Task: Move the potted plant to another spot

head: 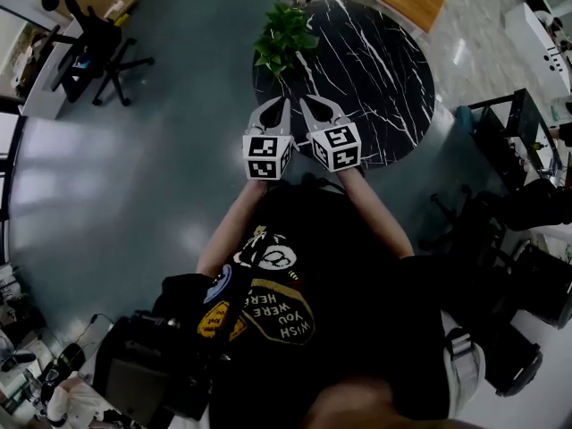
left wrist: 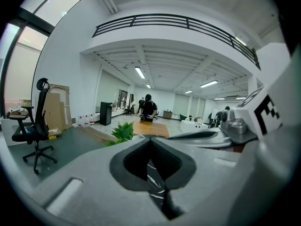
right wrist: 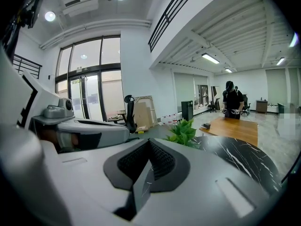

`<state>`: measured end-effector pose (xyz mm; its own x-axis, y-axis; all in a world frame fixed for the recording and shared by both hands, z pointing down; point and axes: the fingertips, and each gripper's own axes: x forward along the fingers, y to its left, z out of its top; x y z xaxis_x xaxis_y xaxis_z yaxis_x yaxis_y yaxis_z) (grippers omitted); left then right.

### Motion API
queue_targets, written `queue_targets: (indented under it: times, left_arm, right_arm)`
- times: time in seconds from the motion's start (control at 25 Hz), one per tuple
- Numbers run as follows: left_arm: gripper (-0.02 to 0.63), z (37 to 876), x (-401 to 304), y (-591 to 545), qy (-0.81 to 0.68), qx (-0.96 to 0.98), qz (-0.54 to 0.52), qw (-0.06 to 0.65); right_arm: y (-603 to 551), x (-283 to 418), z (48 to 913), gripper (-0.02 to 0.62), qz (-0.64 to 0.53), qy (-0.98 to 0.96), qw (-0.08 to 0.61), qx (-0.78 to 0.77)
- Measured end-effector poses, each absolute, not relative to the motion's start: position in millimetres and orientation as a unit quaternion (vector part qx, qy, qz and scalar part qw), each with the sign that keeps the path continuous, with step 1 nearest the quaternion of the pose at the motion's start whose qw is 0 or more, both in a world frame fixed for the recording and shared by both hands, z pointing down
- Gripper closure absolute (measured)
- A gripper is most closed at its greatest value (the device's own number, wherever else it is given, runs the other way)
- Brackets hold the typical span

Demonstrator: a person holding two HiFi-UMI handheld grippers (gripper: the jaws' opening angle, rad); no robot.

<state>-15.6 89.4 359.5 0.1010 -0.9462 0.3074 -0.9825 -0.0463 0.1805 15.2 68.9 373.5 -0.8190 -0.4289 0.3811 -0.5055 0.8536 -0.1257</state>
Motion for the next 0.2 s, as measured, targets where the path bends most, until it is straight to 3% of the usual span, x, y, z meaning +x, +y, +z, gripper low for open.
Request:
queue_targets:
  times: [0.2]
  left_arm:
    - [0.601, 359.7, -17.7, 89.7, -0.668, 0.721, 0.052, 0.176]
  right_arm:
    - [68.8, 14.3, 373.2, 0.597, 0.111, -0.947, 0.172, 0.249]
